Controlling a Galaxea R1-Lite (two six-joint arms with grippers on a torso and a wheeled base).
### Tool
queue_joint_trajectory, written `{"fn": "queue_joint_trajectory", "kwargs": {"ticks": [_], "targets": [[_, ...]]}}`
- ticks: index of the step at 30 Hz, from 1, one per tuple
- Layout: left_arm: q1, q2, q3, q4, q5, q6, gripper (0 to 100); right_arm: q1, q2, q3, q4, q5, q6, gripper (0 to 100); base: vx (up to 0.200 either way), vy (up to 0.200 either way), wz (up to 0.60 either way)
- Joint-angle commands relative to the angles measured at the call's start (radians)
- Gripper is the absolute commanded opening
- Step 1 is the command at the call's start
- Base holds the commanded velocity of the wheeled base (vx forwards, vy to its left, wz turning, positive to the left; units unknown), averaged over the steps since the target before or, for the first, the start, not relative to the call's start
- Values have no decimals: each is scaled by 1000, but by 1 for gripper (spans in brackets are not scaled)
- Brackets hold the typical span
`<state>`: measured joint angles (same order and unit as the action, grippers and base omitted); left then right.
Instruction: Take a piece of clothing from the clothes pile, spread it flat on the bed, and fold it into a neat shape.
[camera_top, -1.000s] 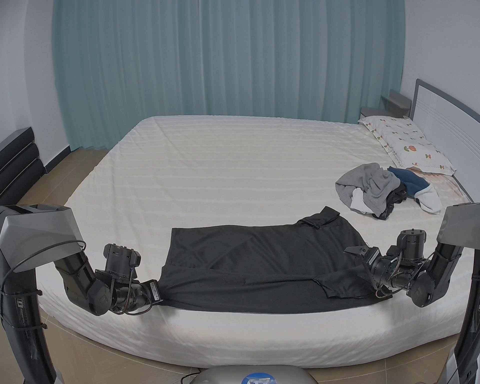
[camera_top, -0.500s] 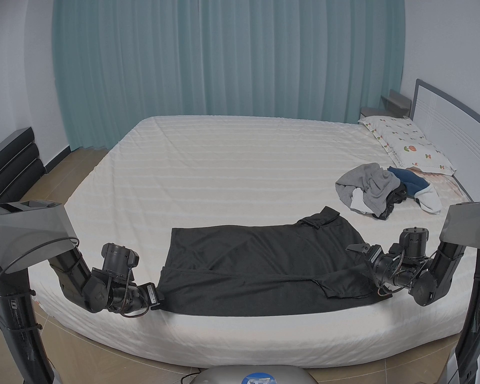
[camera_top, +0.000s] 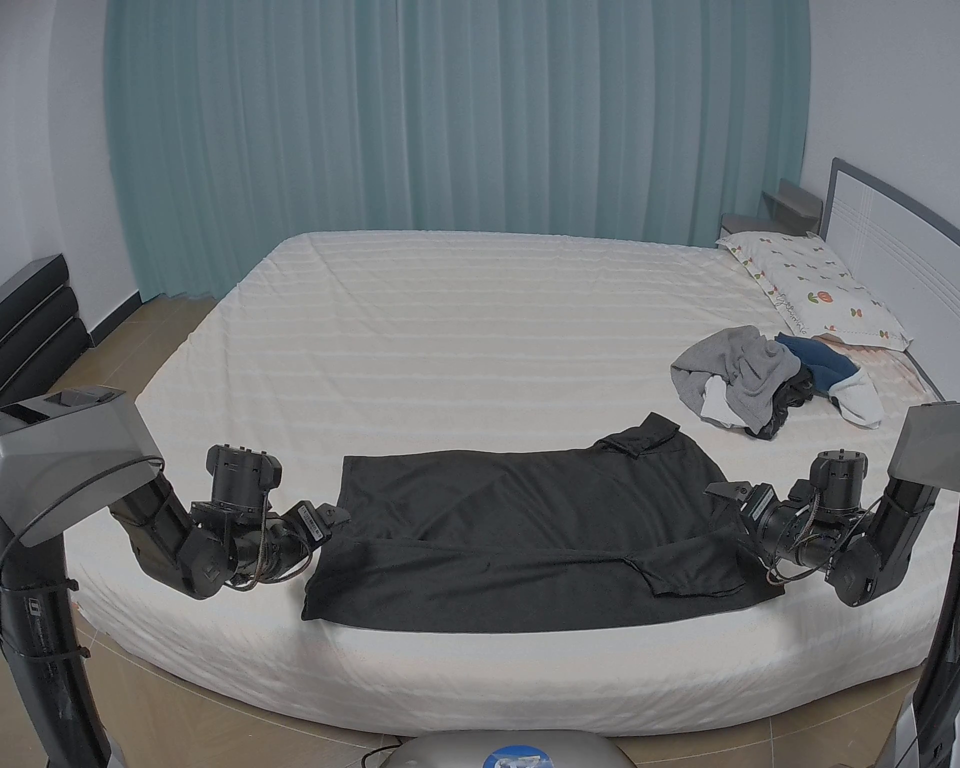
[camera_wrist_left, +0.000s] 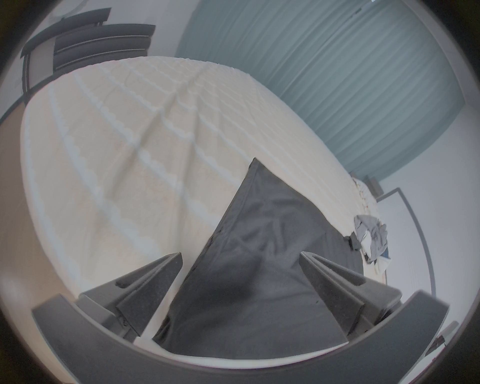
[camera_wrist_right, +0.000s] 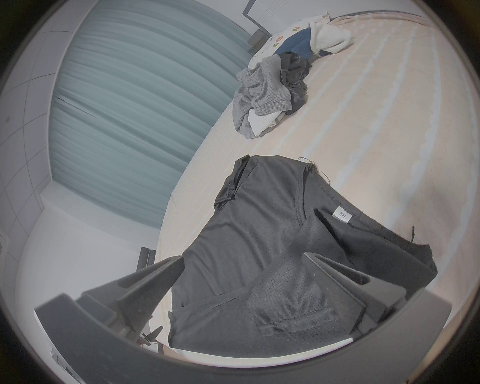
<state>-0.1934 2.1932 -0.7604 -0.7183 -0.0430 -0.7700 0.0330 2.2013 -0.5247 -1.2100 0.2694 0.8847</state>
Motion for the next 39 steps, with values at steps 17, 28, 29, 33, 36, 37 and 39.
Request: {"fn": "queue_joint_trajectory", "kwargs": {"ticks": [17,28,29,33,36,37,39], "targets": [[-23,192,-142,-78,34,-17,100,-4,25,-3,0,1,-20,100,0,0,0],[-21,194,-123,-70,130,11,0,-16,23,5,0,-6,-69,100,0,0,0],[-21,192,-115,-73,143,14,0,-18,21,5,0,-6,-73,100,0,0,0],[-26,189,-100,-76,172,14,0,-33,15,8,1,-7,-105,100,0,0,0],[-29,178,-85,-78,175,15,0,-53,20,11,1,-7,-147,100,0,0,0],[-29,169,-79,-78,175,15,0,-59,23,12,1,-7,-164,100,0,0,0],[-29,158,-66,-78,173,15,0,-76,31,9,4,-4,-205,100,0,0,0]]}}
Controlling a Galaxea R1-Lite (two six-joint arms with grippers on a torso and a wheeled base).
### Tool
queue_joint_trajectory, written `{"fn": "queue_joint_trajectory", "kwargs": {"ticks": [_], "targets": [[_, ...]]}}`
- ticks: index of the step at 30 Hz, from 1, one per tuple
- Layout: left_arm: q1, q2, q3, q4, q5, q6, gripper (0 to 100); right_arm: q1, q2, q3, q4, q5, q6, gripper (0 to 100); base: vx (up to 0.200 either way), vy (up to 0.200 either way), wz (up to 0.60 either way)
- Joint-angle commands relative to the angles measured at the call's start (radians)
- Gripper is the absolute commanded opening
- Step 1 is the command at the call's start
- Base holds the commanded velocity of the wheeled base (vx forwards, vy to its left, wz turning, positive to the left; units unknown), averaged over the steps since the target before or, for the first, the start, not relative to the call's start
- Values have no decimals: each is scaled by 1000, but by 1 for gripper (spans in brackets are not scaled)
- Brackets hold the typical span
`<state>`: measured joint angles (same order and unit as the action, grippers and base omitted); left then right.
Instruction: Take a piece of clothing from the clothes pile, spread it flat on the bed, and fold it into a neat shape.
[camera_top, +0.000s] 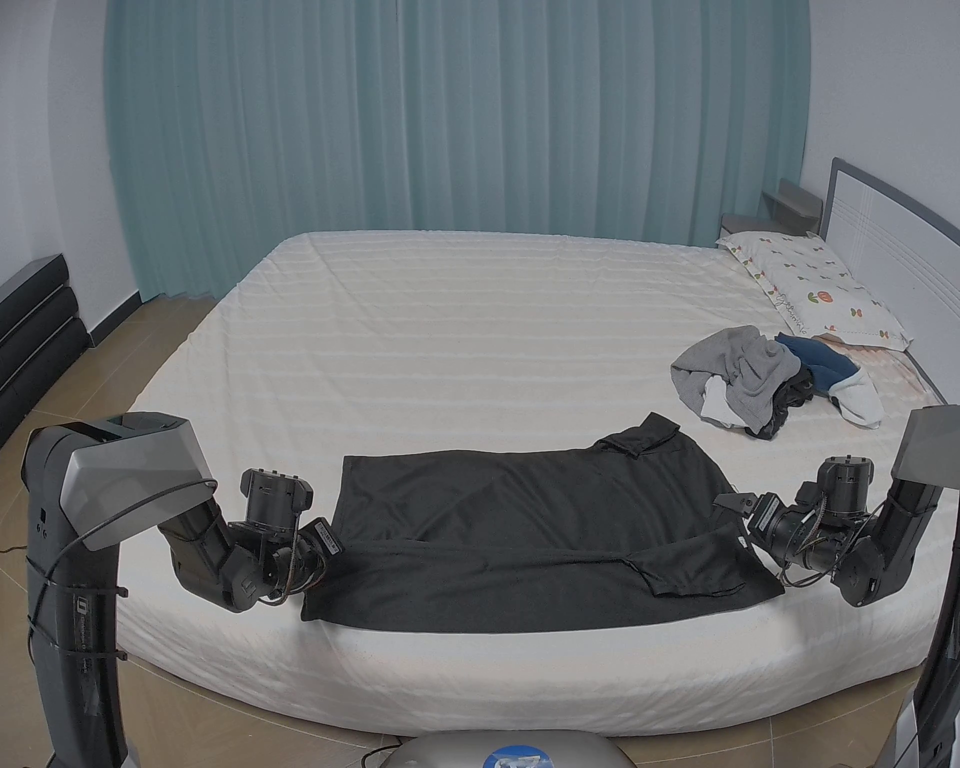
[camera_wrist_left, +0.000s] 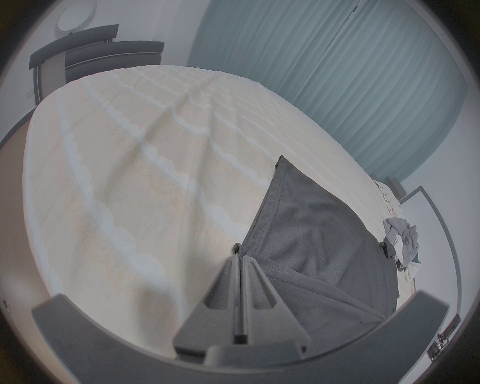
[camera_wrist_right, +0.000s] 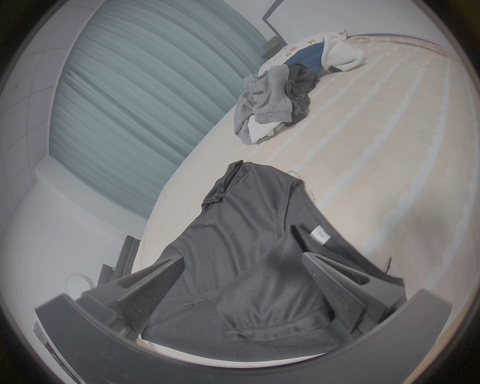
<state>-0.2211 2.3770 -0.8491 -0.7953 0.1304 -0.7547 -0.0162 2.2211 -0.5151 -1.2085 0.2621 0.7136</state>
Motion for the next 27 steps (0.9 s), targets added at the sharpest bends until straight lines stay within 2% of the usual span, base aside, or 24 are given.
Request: {"fn": "queue_joint_trajectory", "kwargs": {"ticks": [1,9,16,17,18,27], "targets": [[-1,-30,27,-1,0,0,0,-34,15,-2,7,8,-54,100,0,0,0],[-1,-38,45,-1,0,0,0,-54,94,-40,0,39,-131,100,0,0,0],[-1,-35,48,-2,0,0,0,-56,147,-89,-2,65,-146,100,0,0,0],[-1,-32,47,-2,0,0,0,-57,164,-100,-2,97,-149,100,0,0,0],[-1,-32,47,-2,0,0,0,-57,170,-105,-2,101,-151,100,0,0,0],[-1,-28,45,-2,-2,-2,0,-57,235,-132,-52,108,-174,100,0,0,0]]}}
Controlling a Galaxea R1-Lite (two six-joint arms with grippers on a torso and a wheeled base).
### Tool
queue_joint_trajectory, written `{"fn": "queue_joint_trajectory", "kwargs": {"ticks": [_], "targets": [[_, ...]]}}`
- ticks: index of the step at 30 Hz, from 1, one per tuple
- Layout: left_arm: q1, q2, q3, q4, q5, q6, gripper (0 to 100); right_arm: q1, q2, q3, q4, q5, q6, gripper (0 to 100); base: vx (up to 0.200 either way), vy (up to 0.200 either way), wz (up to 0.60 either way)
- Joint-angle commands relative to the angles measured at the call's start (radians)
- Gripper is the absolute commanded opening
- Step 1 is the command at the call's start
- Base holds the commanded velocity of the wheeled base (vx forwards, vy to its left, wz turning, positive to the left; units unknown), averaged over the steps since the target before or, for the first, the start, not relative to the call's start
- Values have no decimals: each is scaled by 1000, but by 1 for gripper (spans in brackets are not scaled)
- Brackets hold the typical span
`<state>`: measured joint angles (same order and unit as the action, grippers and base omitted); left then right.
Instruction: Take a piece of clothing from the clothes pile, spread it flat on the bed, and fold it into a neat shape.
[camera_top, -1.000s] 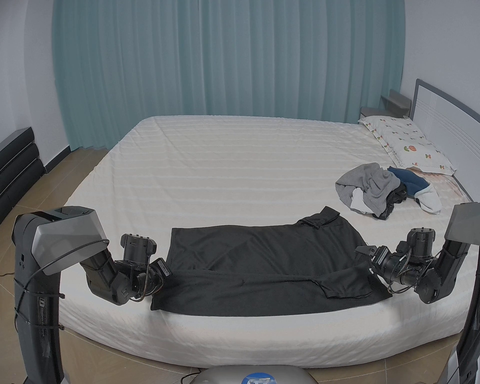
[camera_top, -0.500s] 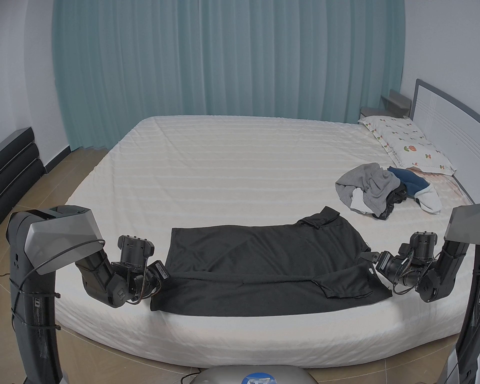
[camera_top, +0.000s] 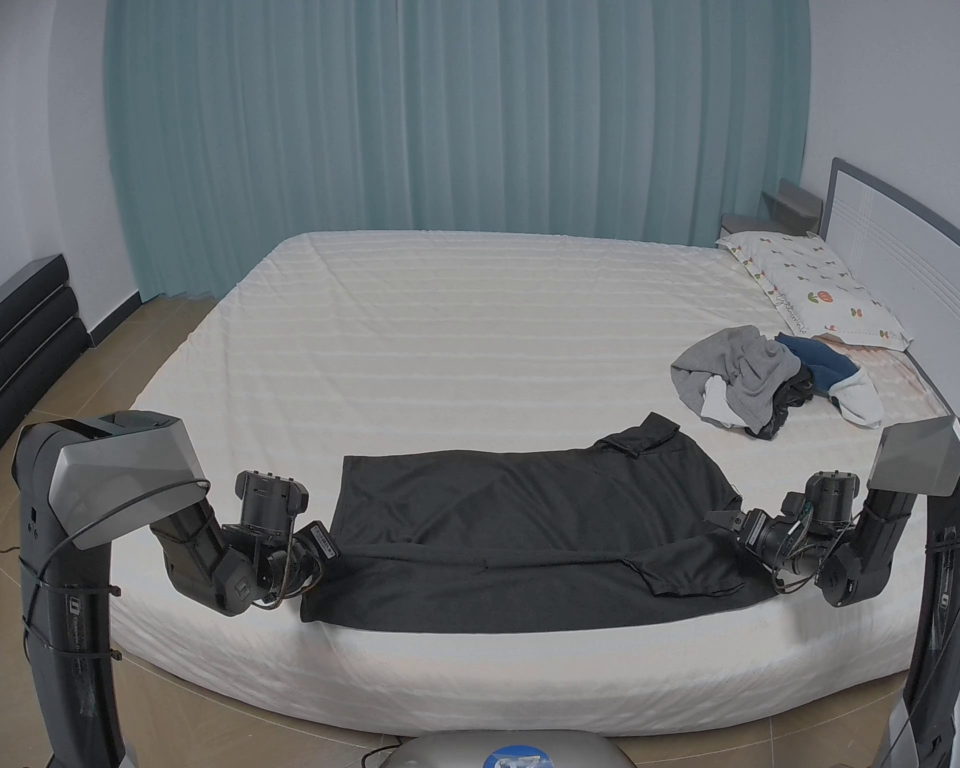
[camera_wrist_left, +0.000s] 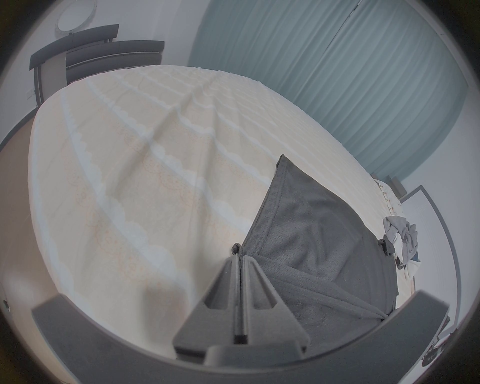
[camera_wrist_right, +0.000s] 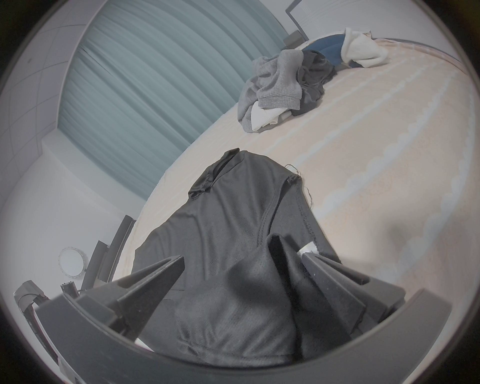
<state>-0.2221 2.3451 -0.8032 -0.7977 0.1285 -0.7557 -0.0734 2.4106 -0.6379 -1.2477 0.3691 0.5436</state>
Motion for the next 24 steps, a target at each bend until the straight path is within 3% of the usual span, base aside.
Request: {"fn": "queue_joint_trajectory", "kwargs": {"ticks": [1,3,4,24], "targets": [[0,3,-1,0,0,-2,0,0,47,-9,-15,1,-4,100,0,0,0],[0,3,-2,0,0,-2,0,0,53,-9,-19,1,-4,100,0,0,0],[0,5,-2,0,0,-2,0,0,53,-8,-19,1,-4,0,0,0,0],[0,5,-5,2,-1,-4,0,-31,54,-23,-95,-7,15,0,0,0,0]]}}
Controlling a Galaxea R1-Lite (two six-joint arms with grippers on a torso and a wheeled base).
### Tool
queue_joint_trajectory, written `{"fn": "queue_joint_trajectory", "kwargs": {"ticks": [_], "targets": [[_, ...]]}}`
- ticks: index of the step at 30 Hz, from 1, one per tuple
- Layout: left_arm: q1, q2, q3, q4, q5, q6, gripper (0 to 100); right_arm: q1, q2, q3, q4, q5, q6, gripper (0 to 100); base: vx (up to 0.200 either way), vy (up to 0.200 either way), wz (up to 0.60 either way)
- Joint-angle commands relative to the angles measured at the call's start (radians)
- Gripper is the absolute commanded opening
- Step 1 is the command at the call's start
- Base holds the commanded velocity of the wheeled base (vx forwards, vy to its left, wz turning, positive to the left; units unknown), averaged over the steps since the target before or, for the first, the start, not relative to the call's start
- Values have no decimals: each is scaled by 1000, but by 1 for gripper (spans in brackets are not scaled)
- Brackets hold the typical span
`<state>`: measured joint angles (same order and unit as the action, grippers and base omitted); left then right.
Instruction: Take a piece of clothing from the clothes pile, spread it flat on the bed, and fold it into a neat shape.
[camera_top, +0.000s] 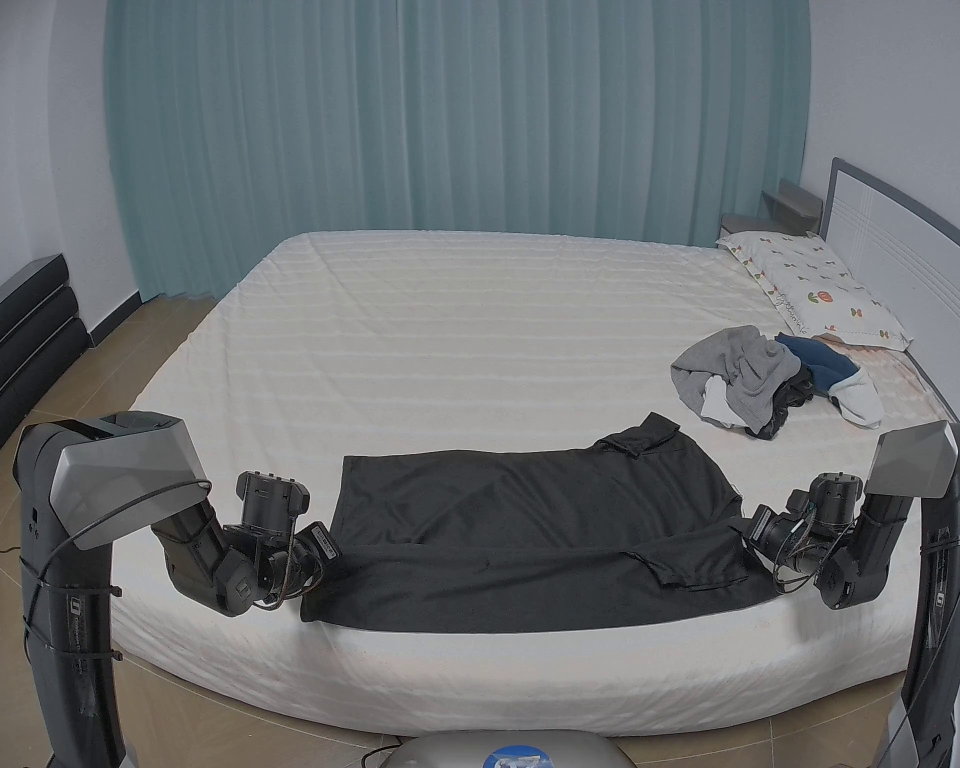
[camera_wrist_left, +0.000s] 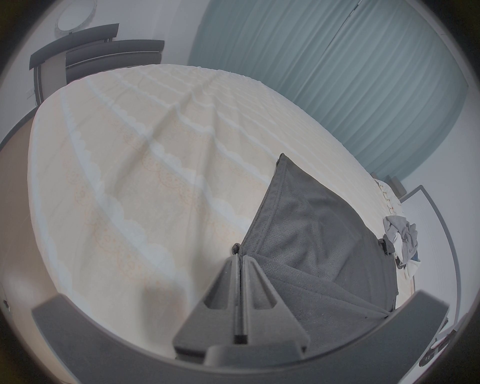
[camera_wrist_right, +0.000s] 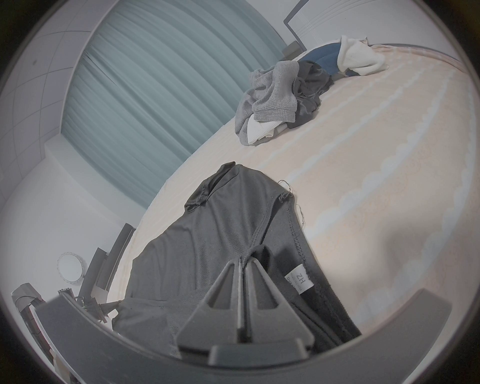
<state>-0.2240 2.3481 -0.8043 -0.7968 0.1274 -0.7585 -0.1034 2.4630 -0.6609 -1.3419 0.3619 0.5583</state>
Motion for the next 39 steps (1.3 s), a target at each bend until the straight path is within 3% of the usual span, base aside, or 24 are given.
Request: {"fn": "queue_joint_trajectory", "kwargs": {"ticks": [1,9,10,11,12,17,24,31,39], "targets": [[2,2,-4,1,0,-1,0,-1,2,-2,0,0,0,0,0,0,0],[2,2,-6,2,-8,-7,0,2,13,-3,-2,0,0,0,0,0,0],[2,0,-6,2,-9,-8,0,5,14,-2,-2,0,0,100,0,0,0],[2,2,-7,2,-9,-8,0,8,14,-2,-2,0,0,100,0,0,0],[2,2,-7,2,-9,-8,100,8,14,-2,-2,0,0,100,0,0,0],[6,-7,-6,-1,-9,-10,100,5,-2,9,-2,2,12,100,0,0,0],[32,-44,4,-42,-19,-30,100,-6,-75,12,0,0,229,100,0,0,0],[28,-70,5,-47,-19,-71,100,-7,-73,17,0,2,247,100,0,0,0],[8,-95,14,-45,-19,-94,100,-6,-70,17,-2,2,262,100,0,-200,0]]}}
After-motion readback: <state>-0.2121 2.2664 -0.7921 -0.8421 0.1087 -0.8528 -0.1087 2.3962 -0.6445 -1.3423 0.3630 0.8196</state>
